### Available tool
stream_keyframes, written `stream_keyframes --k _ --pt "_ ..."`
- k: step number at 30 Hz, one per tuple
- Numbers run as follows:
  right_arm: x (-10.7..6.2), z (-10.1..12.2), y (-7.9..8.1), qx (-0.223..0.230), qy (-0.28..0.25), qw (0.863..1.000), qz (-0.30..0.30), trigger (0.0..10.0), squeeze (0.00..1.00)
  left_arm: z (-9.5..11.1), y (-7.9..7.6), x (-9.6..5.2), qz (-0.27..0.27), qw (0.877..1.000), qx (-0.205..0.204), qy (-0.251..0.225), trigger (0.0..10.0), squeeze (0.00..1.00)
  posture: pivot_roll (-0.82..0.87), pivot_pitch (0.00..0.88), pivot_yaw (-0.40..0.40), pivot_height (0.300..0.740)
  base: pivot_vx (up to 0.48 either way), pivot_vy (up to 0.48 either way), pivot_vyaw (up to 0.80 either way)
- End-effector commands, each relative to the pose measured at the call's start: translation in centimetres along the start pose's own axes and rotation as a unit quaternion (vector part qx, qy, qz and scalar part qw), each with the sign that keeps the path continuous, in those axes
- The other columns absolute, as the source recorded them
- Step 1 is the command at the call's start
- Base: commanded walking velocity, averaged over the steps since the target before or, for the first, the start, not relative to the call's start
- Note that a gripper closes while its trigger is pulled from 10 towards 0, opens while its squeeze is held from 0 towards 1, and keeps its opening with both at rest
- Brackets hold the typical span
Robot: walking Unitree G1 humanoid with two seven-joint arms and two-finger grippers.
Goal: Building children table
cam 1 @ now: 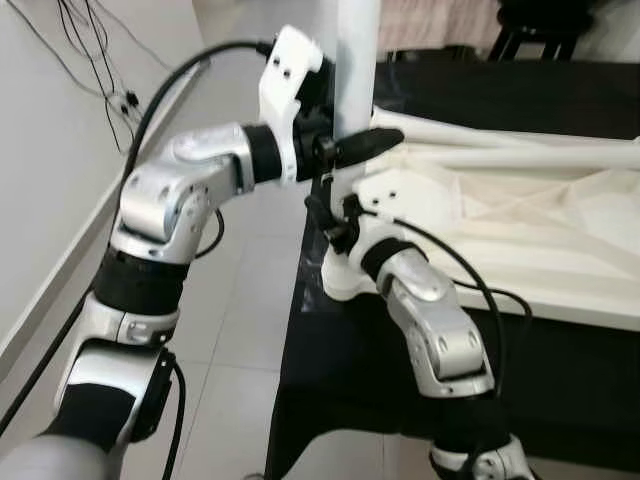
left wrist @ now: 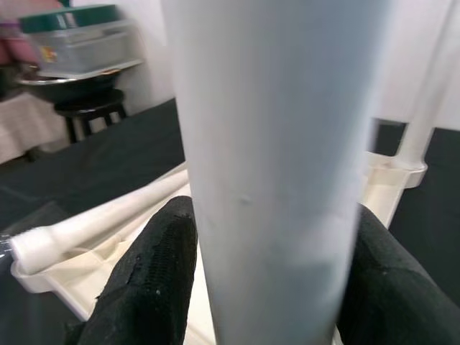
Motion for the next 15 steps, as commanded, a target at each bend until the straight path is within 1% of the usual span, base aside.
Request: stream_keyframes --k 1,2,3,4,5,6,7,8,9,12,13,15 --pt "-0.2 -4.7 -1.0 0.032 0.098 0.994 -0.026 0.0 0.00 -0.4 0.2 -0.1 0.008 1.000 -0.004 0.006 10.0 0.00 0.02 0.170 0.032 0.740 0.000 0.000 0.00" --pt "-0.2 -4.7 -1.0 0.032 0.098 0.994 -0.026 0.0 0.00 -0.4 0.2 -0.1 0.008 1.000 -0.004 0.006 10.0 0.00 0.02 0.170 0.032 0.740 0.000 0.000 0.00" --pt "0.1 -4.6 -0.9 0.032 0.094 0.995 -0.021 0.0 0.00 -0.4 0.2 -0.1 0.008 1.000 -0.006 0.006 8.4 0.00 0.02 0.168 0.031 0.740 0.000 0.000 0.00" --pt "0.1 -4.6 -0.9 0.032 0.094 0.995 -0.021 0.0 0.00 -0.4 0.2 -0.1 0.008 1.000 -0.006 0.006 8.4 0.00 0.02 0.168 0.031 0.740 0.000 0.000 0.00" --pt "0.2 -4.5 -0.7 0.032 0.093 0.995 -0.019 0.0 0.00 -0.4 0.2 -0.1 0.008 1.000 -0.008 0.005 5.0 0.00 0.02 0.168 0.031 0.740 0.000 0.000 0.00" --pt "0.2 -4.3 -0.6 0.033 0.091 0.995 -0.017 0.0 0.00 -0.5 0.1 -0.2 0.003 1.000 -0.008 0.008 0.0 0.00 0.02 0.168 0.033 0.740 0.000 0.000 0.00" --pt "0.0 -4.0 -0.2 0.035 0.093 0.995 -0.025 0.8 0.00 -0.7 0.0 -0.3 -0.001 1.000 -0.009 0.010 0.0 0.00 0.02 0.167 0.034 0.740 0.000 0.000 0.00" --pt "0.0 -4.0 -0.2 0.035 0.093 0.995 -0.025 0.8 0.00 -0.7 0.0 -0.3 -0.001 1.000 -0.009 0.010 0.0 0.00 0.02 0.167 0.034 0.740 0.000 0.000 0.00" --pt "-0.3 -3.6 0.2 0.037 0.095 0.994 -0.031 7.2 0.00 -0.8 0.0 -0.3 -0.004 1.000 -0.010 0.013 0.0 0.00 0.03 0.167 0.036 0.740 0.000 0.000 0.00" --pt "-0.3 -3.4 0.4 0.037 0.095 0.994 -0.029 7.2 0.00 -0.8 0.0 -0.3 -0.004 1.000 -0.010 0.013 0.0 0.00 0.03 0.167 0.037 0.740 0.000 0.000 0.00" --pt "-0.3 -3.2 0.6 0.036 0.092 0.995 -0.024 10.0 0.00 -0.8 0.0 -0.3 -0.003 1.000 -0.010 0.013 0.0 0.00 0.03 0.166 0.037 0.740 0.000 0.000 0.00" --pt "-0.2 -3.0 0.7 0.035 0.090 0.995 -0.022 10.0 0.00 -0.8 0.0 -0.3 -0.003 1.000 -0.010 0.013 0.0 0.00 0.03 0.166 0.037 0.740 0.000 0.000 0.00"
Point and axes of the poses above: a point about 5 cm out from each wrist's last joint towards the gripper, its own x axis pointing out of the wrist towards the gripper, its own z axis along the axis of the wrist's last joint, y = z × x, the point moved 1 cm from there along x, pointing out of the wrist towards the gripper, and after that the axes turned 6 degrees about x, right-handed, at the moved point
